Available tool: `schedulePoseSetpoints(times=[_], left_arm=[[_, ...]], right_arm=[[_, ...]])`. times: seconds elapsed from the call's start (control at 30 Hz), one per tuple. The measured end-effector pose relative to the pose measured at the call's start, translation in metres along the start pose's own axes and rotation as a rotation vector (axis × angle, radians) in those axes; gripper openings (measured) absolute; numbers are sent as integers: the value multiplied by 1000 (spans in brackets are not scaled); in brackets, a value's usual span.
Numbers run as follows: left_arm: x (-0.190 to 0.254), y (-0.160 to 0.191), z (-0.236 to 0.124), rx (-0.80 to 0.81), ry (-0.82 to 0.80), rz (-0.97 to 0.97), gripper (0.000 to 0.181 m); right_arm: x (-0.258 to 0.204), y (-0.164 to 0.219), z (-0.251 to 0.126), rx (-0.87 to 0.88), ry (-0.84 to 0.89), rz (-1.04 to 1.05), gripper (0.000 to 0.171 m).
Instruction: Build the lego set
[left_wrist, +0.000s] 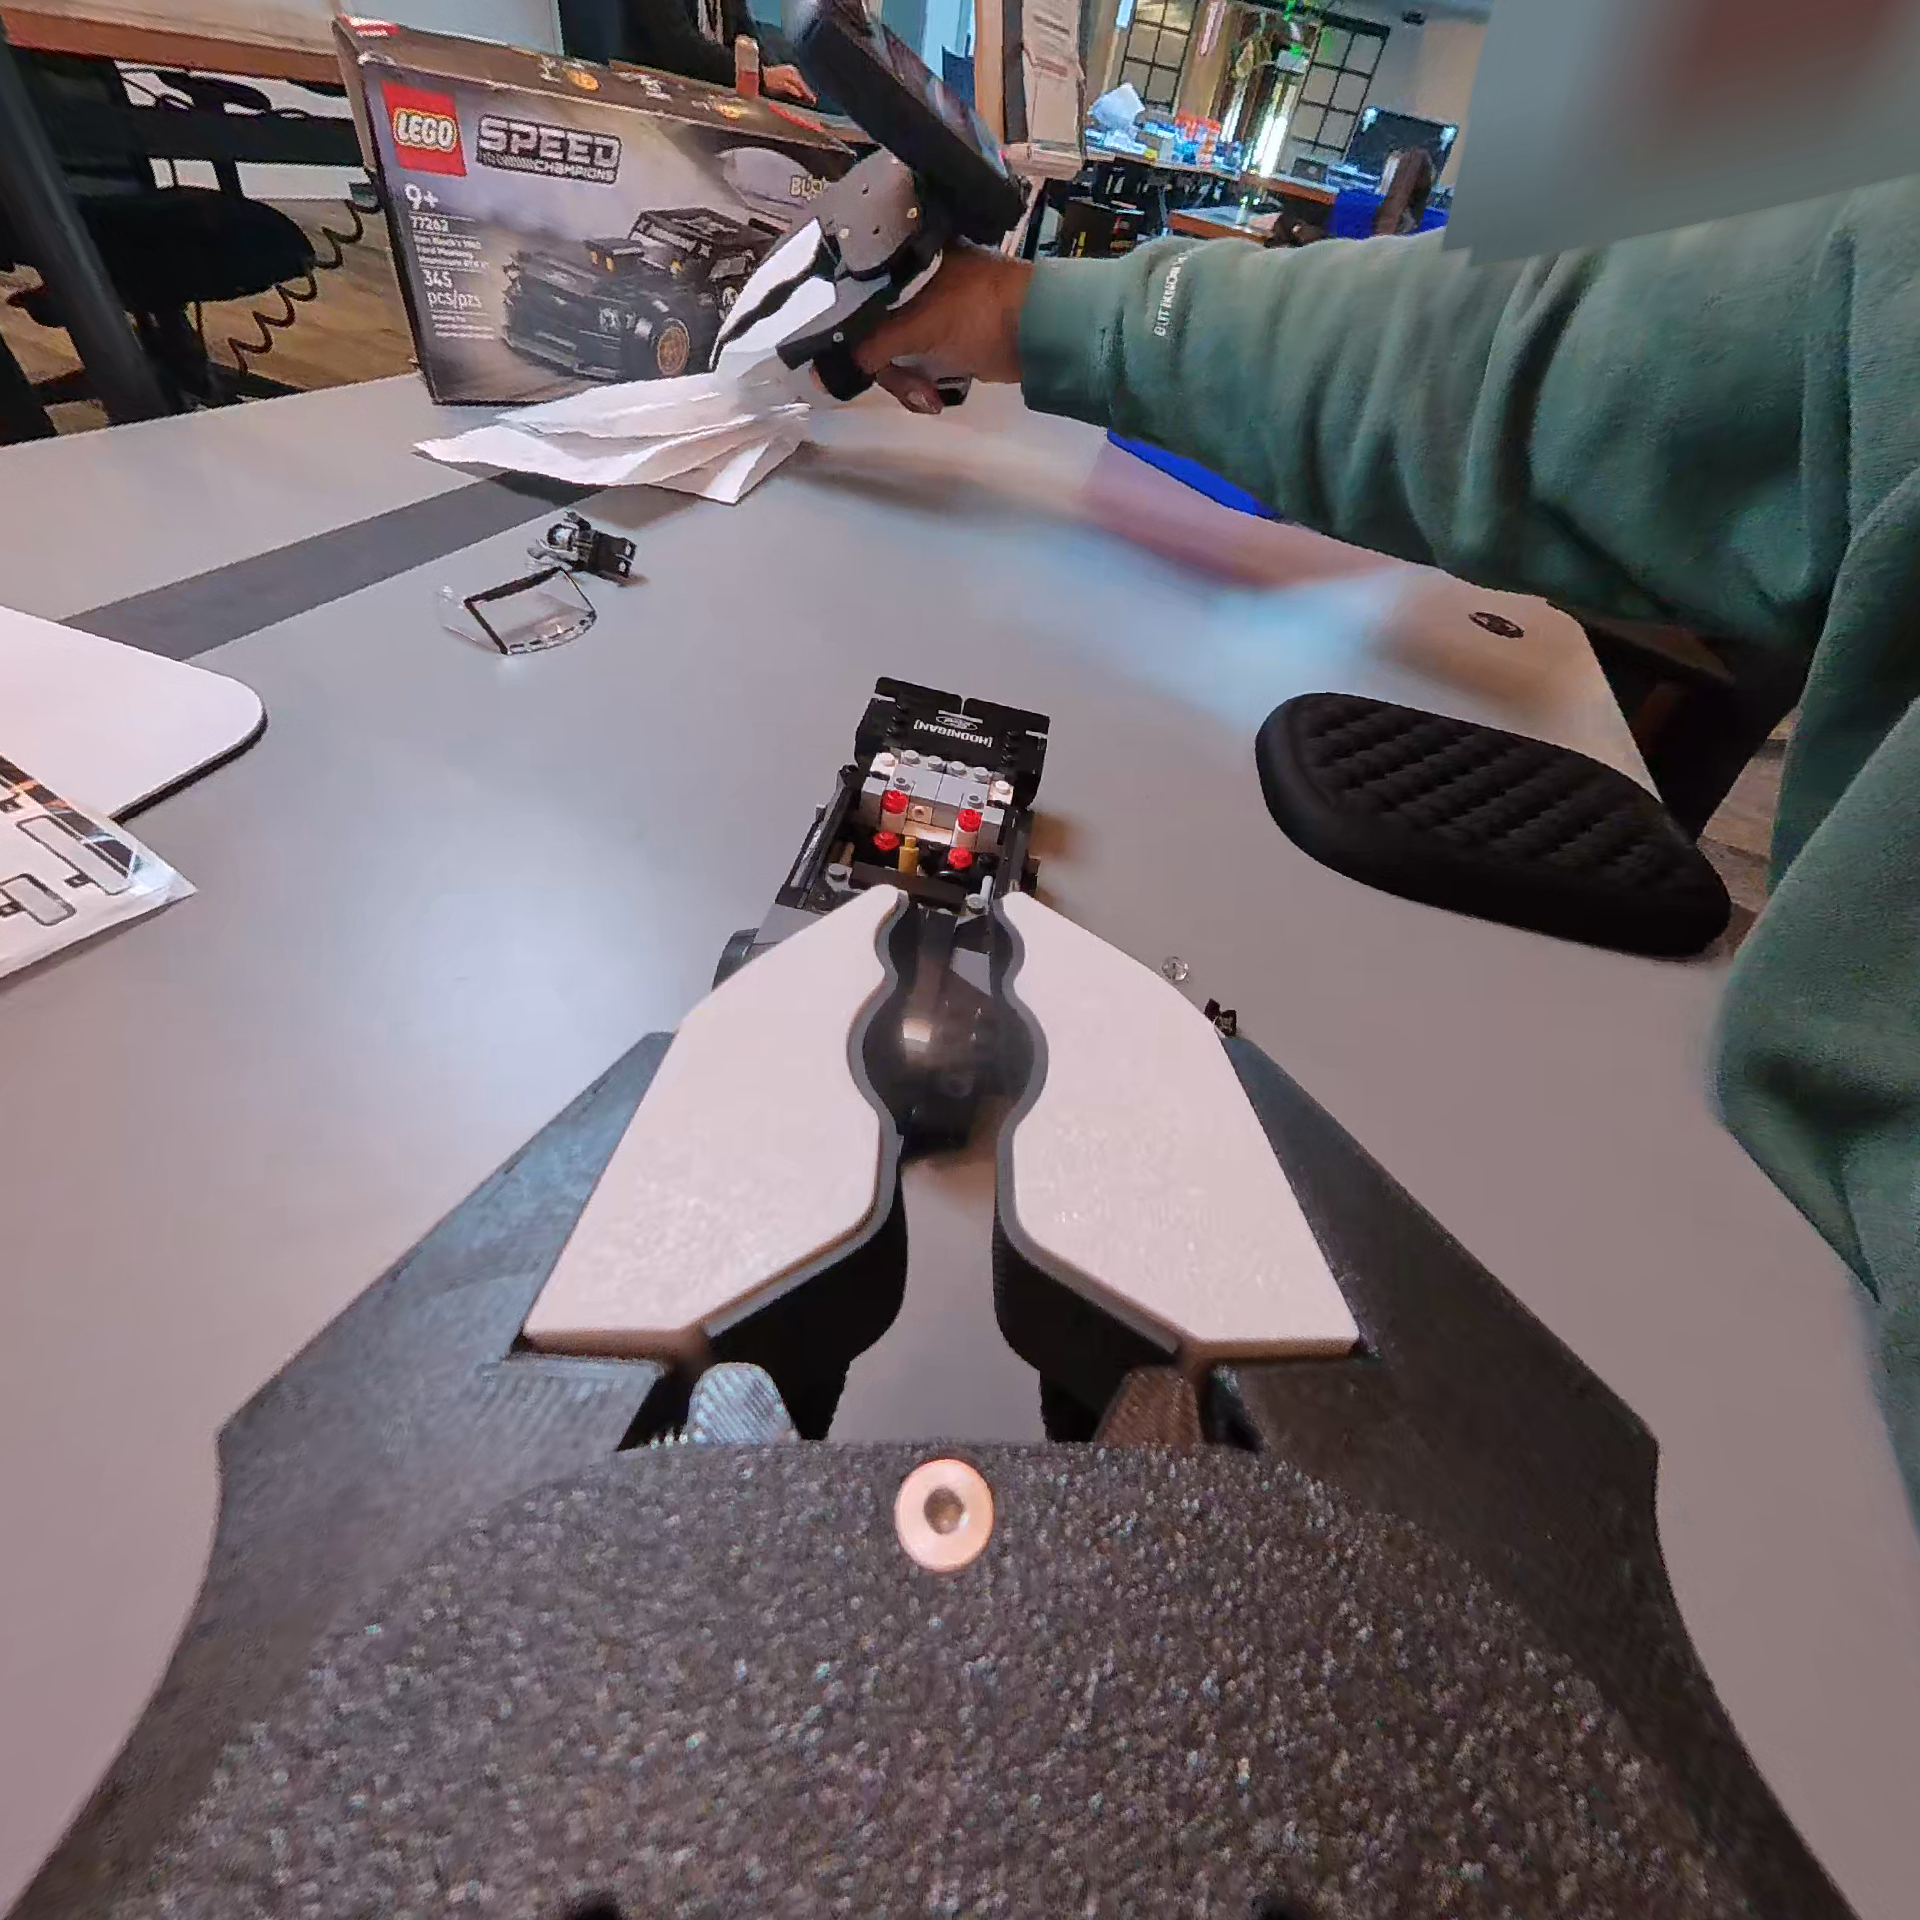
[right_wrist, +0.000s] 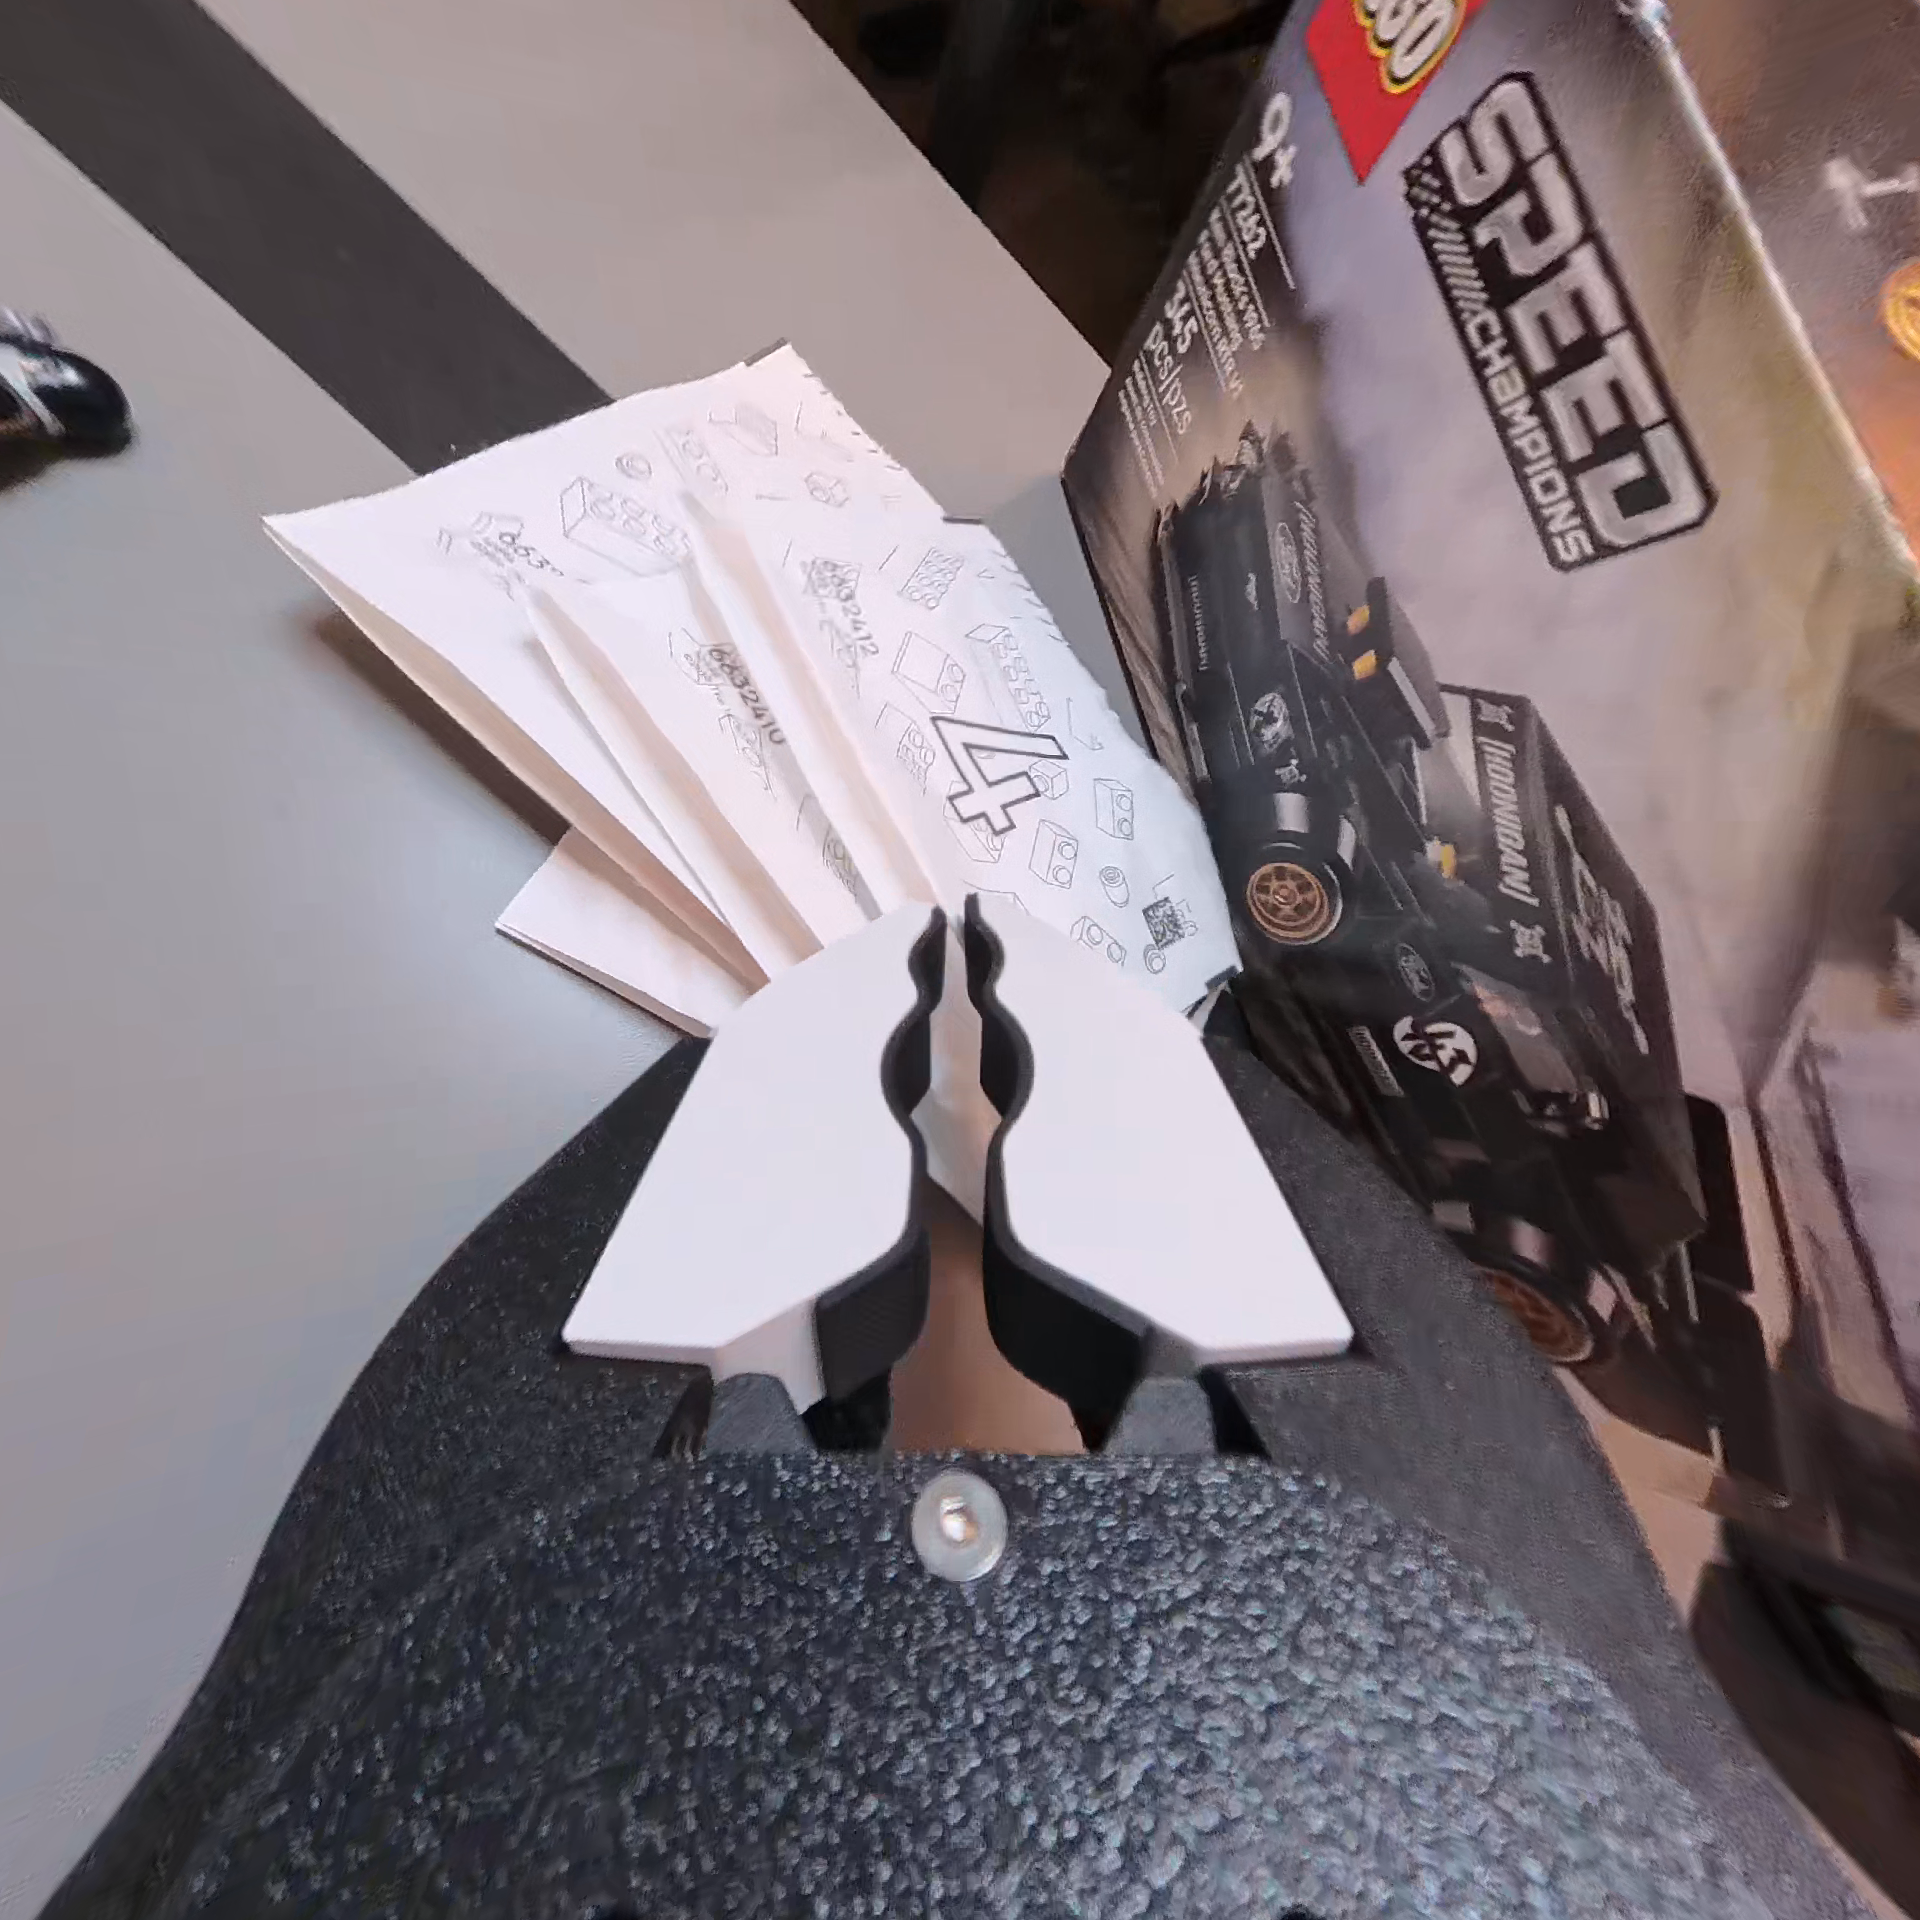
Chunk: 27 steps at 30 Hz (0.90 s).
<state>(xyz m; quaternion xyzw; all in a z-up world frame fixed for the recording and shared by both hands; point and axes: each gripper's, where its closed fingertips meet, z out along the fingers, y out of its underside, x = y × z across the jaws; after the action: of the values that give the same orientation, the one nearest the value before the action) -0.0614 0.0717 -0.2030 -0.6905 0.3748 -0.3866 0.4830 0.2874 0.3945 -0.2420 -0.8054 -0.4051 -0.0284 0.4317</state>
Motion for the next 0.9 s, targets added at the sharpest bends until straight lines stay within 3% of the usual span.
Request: schedulePoseSetpoints(times=[0.3,0.47,0.7,0.9], left_arm=[[-1,0,0,-1,-10,6,11],[1,-4,-1,18,-16,-4,10],[9,-21,3,124,34,-224,25],[26,-36,8,216,127,-395,31]], right_arm=[[-4,-17,-13,7,41,-131,0],[-26,-50,-63,136,120,-235,0],[-203,-89,-171,397,79,-474,0],[-333,-89,-213,556,97,-675,0]])
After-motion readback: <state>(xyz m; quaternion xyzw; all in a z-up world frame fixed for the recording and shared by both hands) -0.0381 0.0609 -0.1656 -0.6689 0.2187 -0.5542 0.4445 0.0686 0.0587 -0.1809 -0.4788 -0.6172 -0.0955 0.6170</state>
